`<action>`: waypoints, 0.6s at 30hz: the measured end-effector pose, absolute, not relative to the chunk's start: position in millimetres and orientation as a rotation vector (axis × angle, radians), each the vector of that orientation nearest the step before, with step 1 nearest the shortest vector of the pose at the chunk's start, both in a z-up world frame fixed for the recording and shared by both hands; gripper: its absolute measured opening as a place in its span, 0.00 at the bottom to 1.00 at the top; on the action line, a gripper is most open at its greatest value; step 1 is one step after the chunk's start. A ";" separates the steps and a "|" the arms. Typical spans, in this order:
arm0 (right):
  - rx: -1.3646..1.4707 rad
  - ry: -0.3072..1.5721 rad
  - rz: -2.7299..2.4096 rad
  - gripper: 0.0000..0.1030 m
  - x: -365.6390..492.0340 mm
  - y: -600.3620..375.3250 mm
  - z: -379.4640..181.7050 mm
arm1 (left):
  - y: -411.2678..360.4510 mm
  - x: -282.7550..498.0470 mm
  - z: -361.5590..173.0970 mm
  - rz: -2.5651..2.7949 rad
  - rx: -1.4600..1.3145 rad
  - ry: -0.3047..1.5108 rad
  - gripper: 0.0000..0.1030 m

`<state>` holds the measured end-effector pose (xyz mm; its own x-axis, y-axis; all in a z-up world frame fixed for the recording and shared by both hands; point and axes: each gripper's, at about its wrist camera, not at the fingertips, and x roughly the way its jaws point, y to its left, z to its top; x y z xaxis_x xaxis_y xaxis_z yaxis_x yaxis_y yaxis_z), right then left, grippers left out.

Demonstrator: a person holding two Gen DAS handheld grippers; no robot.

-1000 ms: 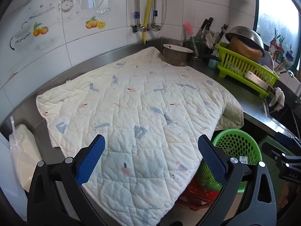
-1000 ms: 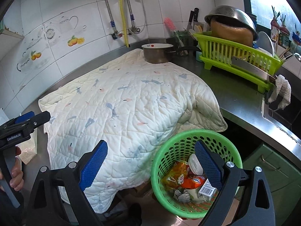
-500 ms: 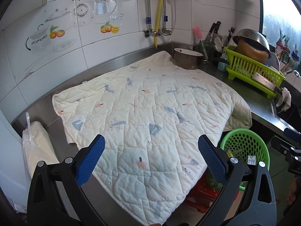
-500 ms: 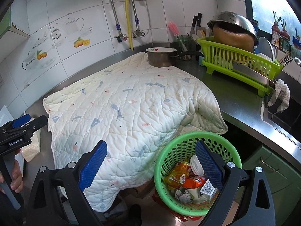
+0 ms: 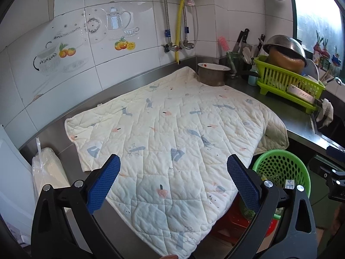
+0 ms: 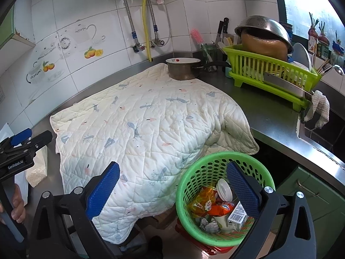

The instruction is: Collect trash

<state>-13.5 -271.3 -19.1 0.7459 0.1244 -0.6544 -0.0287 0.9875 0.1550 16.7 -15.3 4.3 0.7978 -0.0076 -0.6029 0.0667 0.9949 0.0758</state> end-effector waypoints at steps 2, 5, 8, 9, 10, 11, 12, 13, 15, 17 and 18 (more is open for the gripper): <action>0.142 0.734 0.085 0.93 -12.2 -272.7 -20.7 | -16.2 17.5 4.1 -0.037 0.098 0.648 0.95; 0.142 0.737 0.076 0.93 -11.5 -273.6 -22.9 | -17.0 17.6 3.6 -0.033 0.100 0.650 0.95; 0.143 0.743 0.079 0.93 -10.9 -274.5 -23.9 | -17.9 17.6 3.2 -0.031 0.101 0.651 0.95; 0.143 0.744 0.082 0.93 -10.7 -275.2 -23.7 | -18.6 17.9 2.8 -0.032 0.104 0.654 0.95; 0.146 0.743 0.086 0.93 -10.6 -274.7 -23.7 | -19.3 18.1 2.5 -0.031 0.105 0.654 0.95; 0.145 0.742 0.087 0.93 -10.6 -274.7 -23.6 | -19.6 18.5 2.6 -0.032 0.105 0.654 0.95; 0.143 0.741 0.086 0.93 -10.6 -274.6 -23.5 | -19.8 18.5 2.7 -0.034 0.105 0.655 0.95; 0.142 0.742 0.087 0.93 -10.4 -274.6 -23.6 | -20.3 18.4 2.7 -0.036 0.107 0.654 0.95; 0.138 0.744 0.085 0.93 -10.3 -274.2 -23.9 | -21.9 19.1 3.3 -0.039 0.111 0.651 0.95; 0.139 0.744 0.086 0.93 -10.5 -274.8 -23.8 | -23.0 19.9 3.6 -0.041 0.114 0.649 0.95; 0.138 0.743 0.086 0.93 -10.5 -275.0 -23.8 | -23.6 19.9 3.8 -0.040 0.114 0.649 0.95</action>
